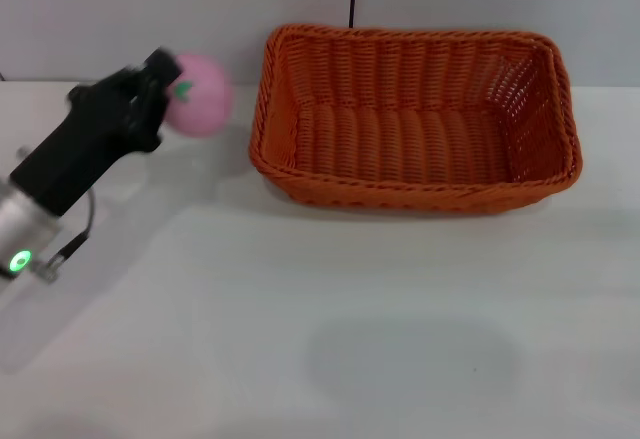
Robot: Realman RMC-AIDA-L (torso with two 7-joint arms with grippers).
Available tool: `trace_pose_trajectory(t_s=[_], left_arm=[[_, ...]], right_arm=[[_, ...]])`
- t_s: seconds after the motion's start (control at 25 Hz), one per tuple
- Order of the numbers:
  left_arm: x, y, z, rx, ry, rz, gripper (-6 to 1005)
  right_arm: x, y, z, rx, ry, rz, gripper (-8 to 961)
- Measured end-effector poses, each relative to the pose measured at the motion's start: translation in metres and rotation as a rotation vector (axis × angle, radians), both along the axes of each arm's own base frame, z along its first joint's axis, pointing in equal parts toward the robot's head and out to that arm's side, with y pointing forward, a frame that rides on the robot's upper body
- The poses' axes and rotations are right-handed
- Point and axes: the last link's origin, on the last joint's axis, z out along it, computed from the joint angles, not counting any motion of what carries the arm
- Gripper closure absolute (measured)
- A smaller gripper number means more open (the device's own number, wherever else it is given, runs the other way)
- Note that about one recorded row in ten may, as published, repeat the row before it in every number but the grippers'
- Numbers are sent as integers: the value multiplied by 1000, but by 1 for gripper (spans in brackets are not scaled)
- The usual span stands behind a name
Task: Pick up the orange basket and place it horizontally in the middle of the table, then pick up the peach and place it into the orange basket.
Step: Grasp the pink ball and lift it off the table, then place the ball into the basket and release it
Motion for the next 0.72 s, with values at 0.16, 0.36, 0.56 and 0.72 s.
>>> trace_pose_trajectory(t_s=[0.16,0.36,0.56,0.72], left_arm=[[38,26,-6,-67,-63,-108,984],[81,43,-23,-184,-45,-259,981],[101,44,-38,-275,0,-330,979],[100,47,-46,-310,19,-284,957]], right_arm=[[-1,2,-4,-8,9,1,411],[-3,3,-8,-21,12,6,411],[-4,5,-11,-31,12,9,411],[-6,6,-13,-43,8,16,411]])
